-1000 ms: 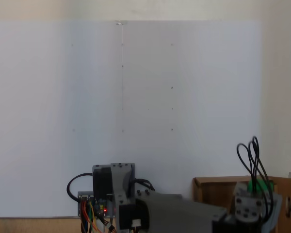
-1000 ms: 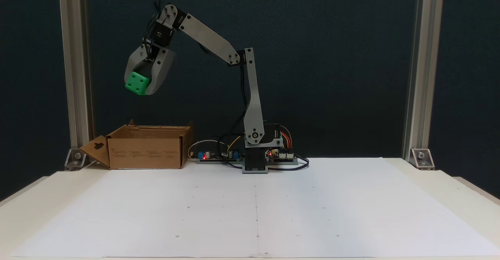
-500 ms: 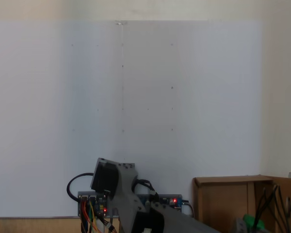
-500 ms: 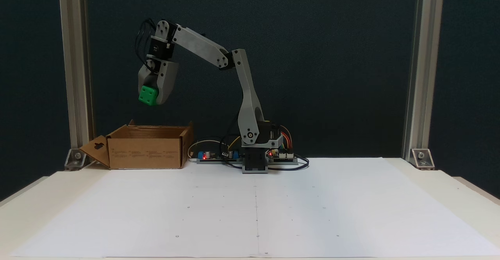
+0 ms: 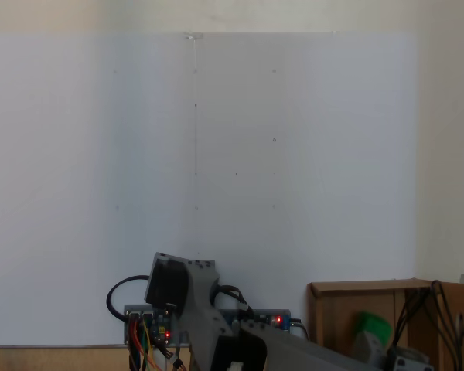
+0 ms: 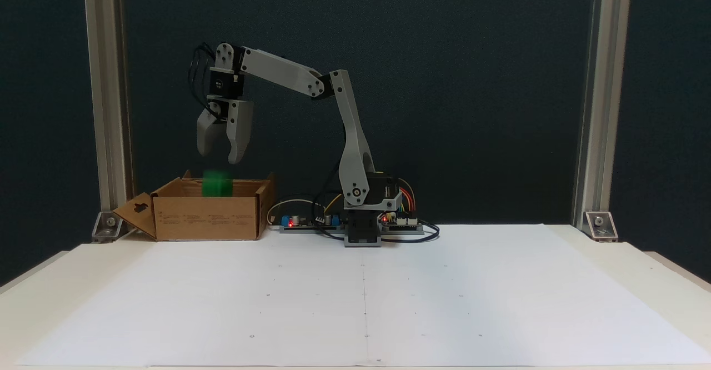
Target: Grasp a green dice and put it in the bin.
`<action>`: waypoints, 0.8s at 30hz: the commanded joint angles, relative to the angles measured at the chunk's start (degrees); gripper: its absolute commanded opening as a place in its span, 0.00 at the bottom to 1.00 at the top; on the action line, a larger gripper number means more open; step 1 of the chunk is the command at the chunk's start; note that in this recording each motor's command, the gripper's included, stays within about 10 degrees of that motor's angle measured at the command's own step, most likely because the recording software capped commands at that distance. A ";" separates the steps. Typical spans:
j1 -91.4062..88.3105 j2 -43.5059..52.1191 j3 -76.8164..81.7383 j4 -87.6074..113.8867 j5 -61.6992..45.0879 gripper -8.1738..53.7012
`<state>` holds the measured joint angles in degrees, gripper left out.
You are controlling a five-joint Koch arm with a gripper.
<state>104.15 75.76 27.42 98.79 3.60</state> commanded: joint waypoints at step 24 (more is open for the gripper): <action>-18.54 12.57 -1.23 -28.02 1.41 0.86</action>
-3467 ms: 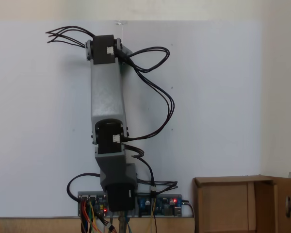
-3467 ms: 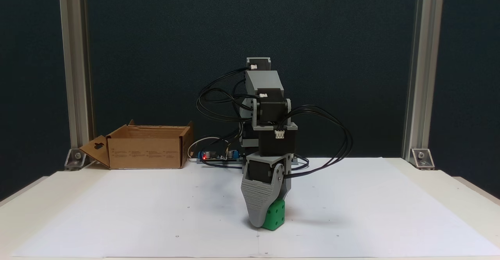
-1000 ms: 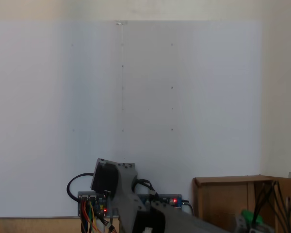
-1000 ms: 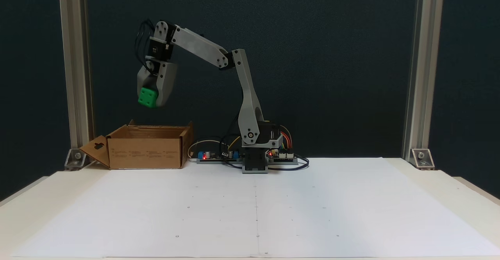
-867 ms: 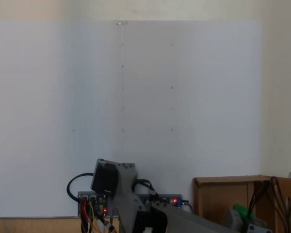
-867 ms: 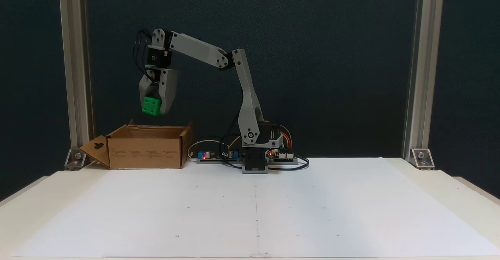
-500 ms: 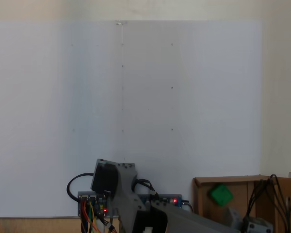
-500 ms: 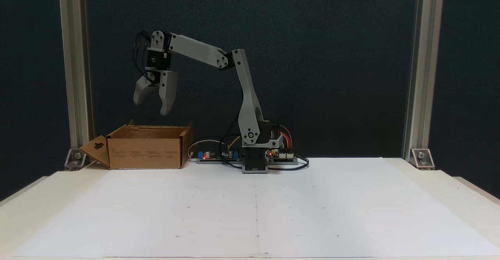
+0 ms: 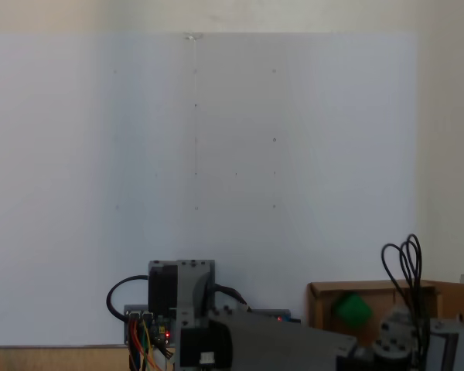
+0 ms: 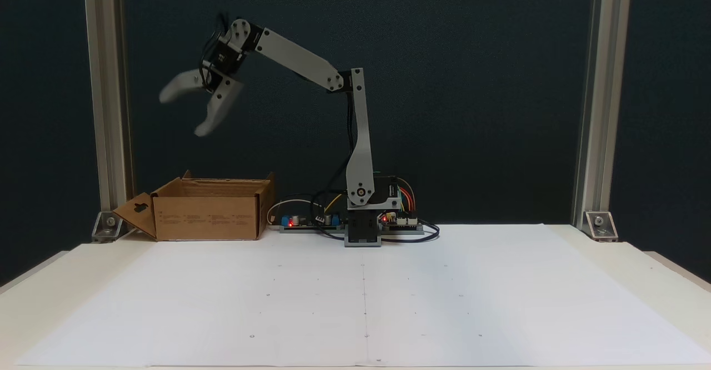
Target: Grasp a green dice and put it in the bin.
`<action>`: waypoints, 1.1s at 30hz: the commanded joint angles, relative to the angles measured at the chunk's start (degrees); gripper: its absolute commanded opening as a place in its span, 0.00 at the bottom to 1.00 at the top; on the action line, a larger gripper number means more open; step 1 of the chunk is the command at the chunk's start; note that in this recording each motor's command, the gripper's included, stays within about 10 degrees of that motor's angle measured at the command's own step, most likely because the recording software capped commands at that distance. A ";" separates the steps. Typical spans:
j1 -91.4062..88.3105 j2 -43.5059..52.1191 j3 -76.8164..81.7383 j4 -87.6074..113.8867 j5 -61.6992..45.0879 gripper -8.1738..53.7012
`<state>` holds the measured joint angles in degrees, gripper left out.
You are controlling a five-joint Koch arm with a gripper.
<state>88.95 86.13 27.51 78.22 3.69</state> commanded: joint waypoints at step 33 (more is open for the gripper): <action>-89.30 13.36 0.09 -30.94 -0.35 0.86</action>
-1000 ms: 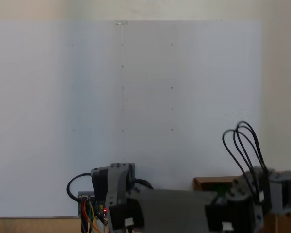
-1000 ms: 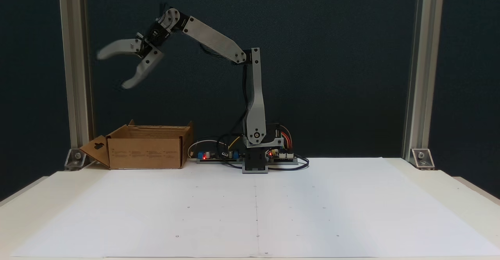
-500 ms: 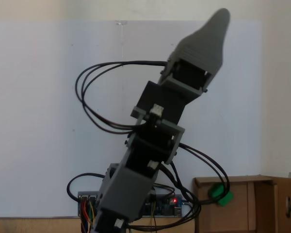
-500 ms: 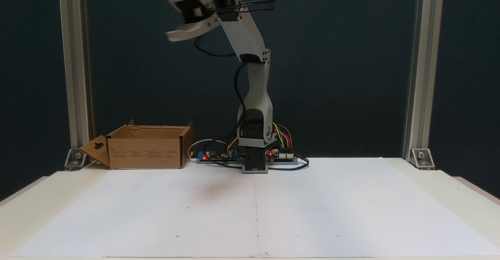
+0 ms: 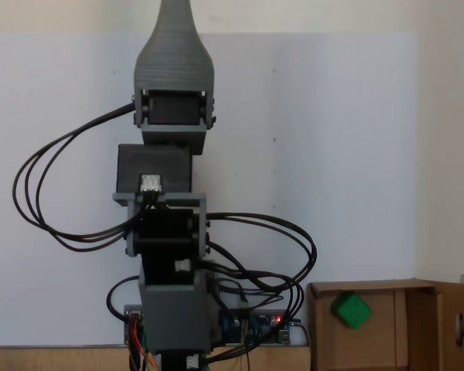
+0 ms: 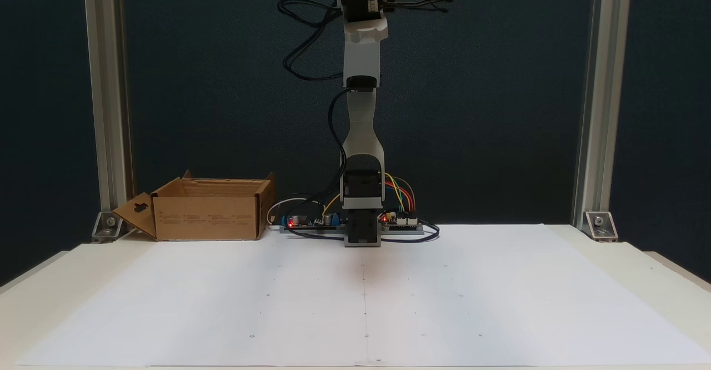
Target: Grasp a green dice and put it in the bin.
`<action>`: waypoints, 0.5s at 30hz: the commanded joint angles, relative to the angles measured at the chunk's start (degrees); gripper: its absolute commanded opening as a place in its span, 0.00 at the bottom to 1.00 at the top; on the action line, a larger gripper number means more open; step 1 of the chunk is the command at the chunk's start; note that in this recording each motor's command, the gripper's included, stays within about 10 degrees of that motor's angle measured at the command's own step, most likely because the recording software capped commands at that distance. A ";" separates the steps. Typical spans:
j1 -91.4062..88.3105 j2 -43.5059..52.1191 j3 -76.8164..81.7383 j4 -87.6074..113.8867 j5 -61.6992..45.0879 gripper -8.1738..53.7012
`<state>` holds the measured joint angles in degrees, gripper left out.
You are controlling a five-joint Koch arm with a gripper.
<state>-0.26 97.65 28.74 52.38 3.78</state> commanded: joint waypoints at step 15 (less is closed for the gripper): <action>0.09 11.60 28.92 -24.06 -12.13 0.87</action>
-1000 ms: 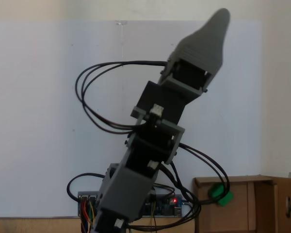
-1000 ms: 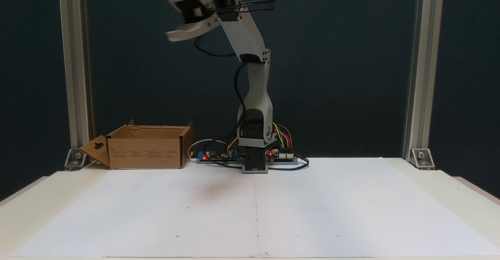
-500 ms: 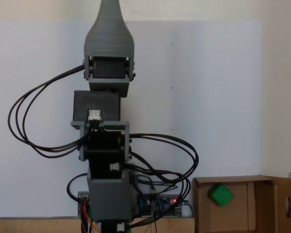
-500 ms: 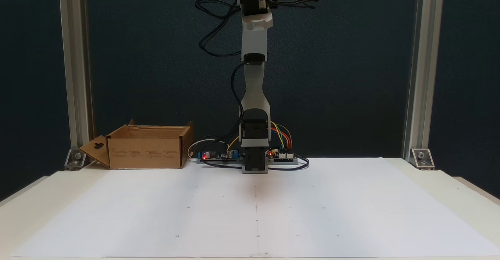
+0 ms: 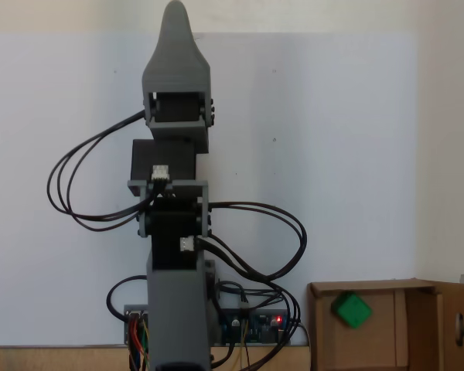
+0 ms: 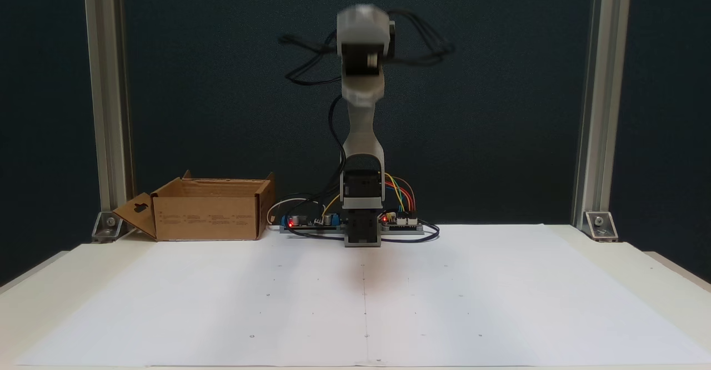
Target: Grasp a green dice and put it in the bin.
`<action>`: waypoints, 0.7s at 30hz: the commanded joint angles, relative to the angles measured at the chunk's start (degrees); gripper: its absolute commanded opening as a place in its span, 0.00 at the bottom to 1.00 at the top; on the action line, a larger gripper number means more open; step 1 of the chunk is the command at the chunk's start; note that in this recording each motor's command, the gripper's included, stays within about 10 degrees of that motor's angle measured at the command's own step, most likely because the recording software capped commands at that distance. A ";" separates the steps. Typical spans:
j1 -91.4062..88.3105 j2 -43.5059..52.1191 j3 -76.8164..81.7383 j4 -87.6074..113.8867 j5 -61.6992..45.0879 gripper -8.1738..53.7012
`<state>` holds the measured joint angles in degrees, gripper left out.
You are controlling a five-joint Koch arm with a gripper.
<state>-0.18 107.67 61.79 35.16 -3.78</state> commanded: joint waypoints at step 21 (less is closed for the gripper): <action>-0.09 27.86 50.80 -39.00 -6.33 0.87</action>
<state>-0.35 129.38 113.91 4.66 -6.15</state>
